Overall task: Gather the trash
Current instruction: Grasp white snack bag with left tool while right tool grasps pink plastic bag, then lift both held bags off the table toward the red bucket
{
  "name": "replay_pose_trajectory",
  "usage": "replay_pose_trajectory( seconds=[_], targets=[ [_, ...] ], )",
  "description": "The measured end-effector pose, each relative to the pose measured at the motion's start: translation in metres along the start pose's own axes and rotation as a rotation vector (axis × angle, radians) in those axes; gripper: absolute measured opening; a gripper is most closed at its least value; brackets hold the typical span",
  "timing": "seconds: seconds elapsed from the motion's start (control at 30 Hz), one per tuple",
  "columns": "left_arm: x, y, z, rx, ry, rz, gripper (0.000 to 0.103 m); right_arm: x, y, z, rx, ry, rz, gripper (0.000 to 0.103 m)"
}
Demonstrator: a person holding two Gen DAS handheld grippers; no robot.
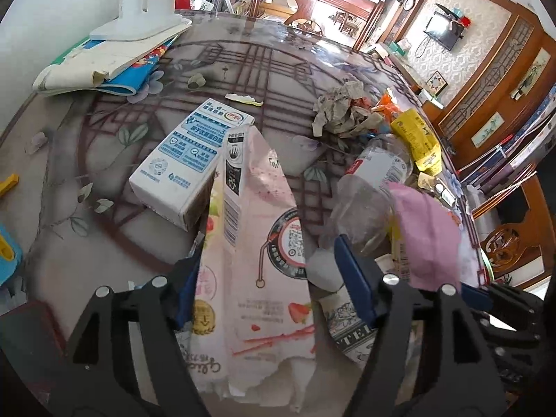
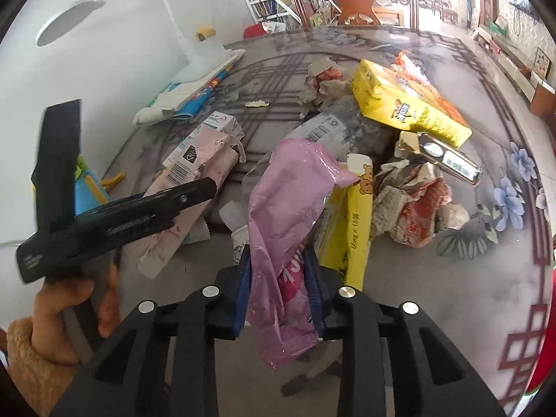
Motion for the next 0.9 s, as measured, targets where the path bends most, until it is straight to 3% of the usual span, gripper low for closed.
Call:
replay_pose_trajectory(
  seconds=[0.1,0.17,0.9],
  targets=[
    [0.001,-0.002,0.000,0.005,-0.006,-0.006,0.060,-0.013,-0.001,-0.006,0.027,-0.016,-0.036,0.027],
    [0.002,-0.001,-0.001,0.018,-0.012,-0.005,0.045,-0.022,-0.004,-0.011,0.048,-0.023,-0.063,0.027],
    [-0.036,-0.021,-0.022,0.058,0.038,-0.174,0.043,-0.058,-0.022,-0.017,0.059,-0.017,-0.213,0.027]
  ],
)
Point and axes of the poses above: each gripper's, at about its wrist camera, not at the fingertips, and x roughly the way its jaws point, z to its left, y to its underside, the point moved 10 cm from there along x, roughly the way its jaws point, and after that the axes turned 10 degrees about -y, right-handed, at the moved point
